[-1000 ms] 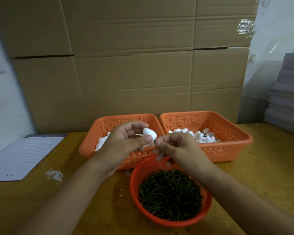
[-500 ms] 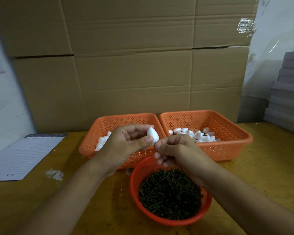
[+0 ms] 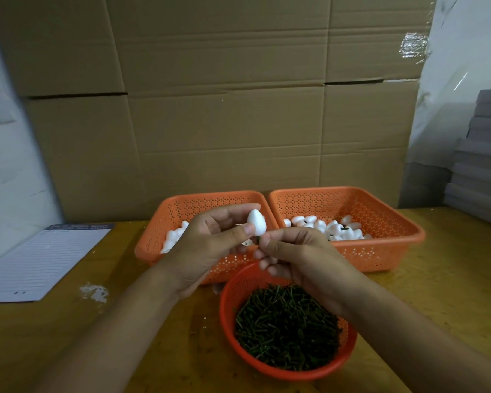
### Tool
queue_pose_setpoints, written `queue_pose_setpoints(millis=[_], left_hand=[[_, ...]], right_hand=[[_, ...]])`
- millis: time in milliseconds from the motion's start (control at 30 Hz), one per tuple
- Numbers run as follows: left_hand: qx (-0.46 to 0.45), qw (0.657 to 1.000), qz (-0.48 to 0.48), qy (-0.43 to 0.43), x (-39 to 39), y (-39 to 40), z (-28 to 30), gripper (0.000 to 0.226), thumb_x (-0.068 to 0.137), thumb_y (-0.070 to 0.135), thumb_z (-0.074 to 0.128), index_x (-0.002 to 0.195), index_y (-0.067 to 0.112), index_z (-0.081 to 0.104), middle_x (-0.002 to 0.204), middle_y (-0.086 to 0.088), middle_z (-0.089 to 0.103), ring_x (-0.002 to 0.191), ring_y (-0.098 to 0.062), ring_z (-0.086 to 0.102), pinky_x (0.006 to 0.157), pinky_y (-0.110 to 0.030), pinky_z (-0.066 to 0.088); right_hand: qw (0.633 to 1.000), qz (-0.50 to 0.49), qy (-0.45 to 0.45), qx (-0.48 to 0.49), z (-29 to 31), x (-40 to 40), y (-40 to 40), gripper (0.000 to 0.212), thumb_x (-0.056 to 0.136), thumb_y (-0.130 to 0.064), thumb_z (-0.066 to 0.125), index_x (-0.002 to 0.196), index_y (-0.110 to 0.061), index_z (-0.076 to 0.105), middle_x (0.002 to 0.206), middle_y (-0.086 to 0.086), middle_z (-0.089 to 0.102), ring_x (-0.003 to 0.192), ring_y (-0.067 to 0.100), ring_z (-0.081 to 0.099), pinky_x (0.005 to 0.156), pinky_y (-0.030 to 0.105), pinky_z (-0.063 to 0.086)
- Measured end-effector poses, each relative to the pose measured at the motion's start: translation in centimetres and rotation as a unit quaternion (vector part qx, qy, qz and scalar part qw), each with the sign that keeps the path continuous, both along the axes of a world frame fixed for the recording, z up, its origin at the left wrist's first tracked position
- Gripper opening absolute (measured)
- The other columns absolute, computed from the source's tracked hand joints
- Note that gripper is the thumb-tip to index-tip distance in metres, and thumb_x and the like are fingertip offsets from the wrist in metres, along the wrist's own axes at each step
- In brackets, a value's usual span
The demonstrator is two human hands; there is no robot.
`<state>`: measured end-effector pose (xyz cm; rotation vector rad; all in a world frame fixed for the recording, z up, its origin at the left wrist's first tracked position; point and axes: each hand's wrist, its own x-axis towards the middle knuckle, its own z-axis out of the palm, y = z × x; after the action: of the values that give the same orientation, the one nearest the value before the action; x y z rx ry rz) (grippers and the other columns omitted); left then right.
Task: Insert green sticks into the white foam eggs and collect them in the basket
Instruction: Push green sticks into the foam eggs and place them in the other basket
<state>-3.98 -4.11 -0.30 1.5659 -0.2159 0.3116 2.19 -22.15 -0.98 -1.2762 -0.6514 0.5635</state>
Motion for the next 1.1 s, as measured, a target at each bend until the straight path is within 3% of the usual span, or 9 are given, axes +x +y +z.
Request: queue_pose_setpoints(millis=[167,300,433,500,633,767,933,1100], left_hand=[[-0.001,1.0,-0.018,-0.002,0.2,0.1,0.0,0.036,0.088,0.02,0.065,0.125,0.019,0.066,0.122,-0.007,0.072,0.117,-0.03,0.066,0.088,-0.031,0.057],[-0.009,1.0,-0.015,-0.004,0.3,0.2,0.1,0.041,0.09,0.022,0.065,0.131,0.019,0.061,0.124,-0.01,0.07,0.116,-0.028,0.066,0.087,-0.038,0.055],[-0.015,1.0,0.018,0.001,0.2,-0.1,0.2,0.043,0.083,0.026,0.07,0.125,0.02,0.065,0.112,-0.004,0.073,0.1,-0.016,0.07,0.073,-0.026,0.055],[0.0,1.0,0.028,0.003,0.2,-0.2,0.1,0.042,0.081,0.027,0.073,0.122,0.022,0.066,0.114,-0.005,0.073,0.103,-0.019,0.071,0.076,-0.029,0.057],[0.016,0.999,0.036,0.004,0.2,-0.3,0.0,0.04,0.078,0.025,0.077,0.117,0.022,0.068,0.118,-0.009,0.073,0.113,-0.032,0.068,0.095,-0.051,0.053],[0.034,0.999,0.035,0.005,0.1,-0.2,0.0,0.035,0.08,0.025,0.077,0.113,0.015,0.07,0.114,-0.016,0.073,0.112,-0.037,0.067,0.101,-0.057,0.051],[0.041,0.999,0.02,0.007,0.1,-0.1,-0.1,0.033,0.083,0.025,0.073,0.115,0.017,0.071,0.118,-0.012,0.073,0.114,-0.033,0.067,0.099,-0.051,0.052],[0.046,0.999,0.027,0.005,0.2,-0.2,-0.2,0.036,0.084,0.024,0.077,0.117,0.014,0.069,0.112,-0.011,0.075,0.102,-0.027,0.071,0.09,-0.043,0.055]], right_hand=[[1.0,0.001,-0.006,-0.001,0.2,-0.3,0.0,0.016,0.093,-0.01,0.065,0.084,-0.012,0.079,0.083,0.009,0.073,0.068,0.01,0.067,0.06,0.019,0.054],[0.998,-0.052,-0.04,-0.008,0.4,-0.5,-0.1,0.015,0.092,-0.014,0.068,0.08,-0.016,0.075,0.079,0.005,0.073,0.066,0.009,0.066,0.053,0.018,0.048],[0.994,-0.082,-0.068,-0.024,0.5,-0.7,-0.1,0.012,0.09,-0.016,0.069,0.079,-0.016,0.074,0.076,0.003,0.072,0.066,0.009,0.065,0.052,0.018,0.046],[0.993,-0.088,-0.075,-0.032,0.5,-0.8,-0.1,0.013,0.09,-0.016,0.071,0.077,-0.017,0.074,0.075,0.003,0.072,0.066,0.009,0.065,0.052,0.018,0.046],[0.992,-0.088,-0.08,-0.043,0.4,-1.0,0.0,0.01,0.088,-0.019,0.073,0.08,-0.013,0.074,0.073,0.002,0.071,0.066,0.009,0.066,0.053,0.017,0.047],[0.992,-0.085,-0.088,-0.043,0.2,-1.1,0.1,0.012,0.089,-0.016,0.073,0.077,-0.014,0.074,0.072,0.002,0.071,0.065,0.009,0.066,0.052,0.018,0.047],[0.991,-0.077,-0.102,-0.044,0.2,-0.9,0.0,0.01,0.089,-0.013,0.072,0.08,-0.009,0.075,0.075,0.004,0.073,0.066,0.011,0.067,0.053,0.019,0.048],[0.988,-0.092,-0.114,-0.056,0.1,-0.9,0.0,0.013,0.09,-0.014,0.071,0.085,-0.002,0.074,0.074,0.005,0.072,0.064,0.011,0.065,0.051,0.018,0.047]])
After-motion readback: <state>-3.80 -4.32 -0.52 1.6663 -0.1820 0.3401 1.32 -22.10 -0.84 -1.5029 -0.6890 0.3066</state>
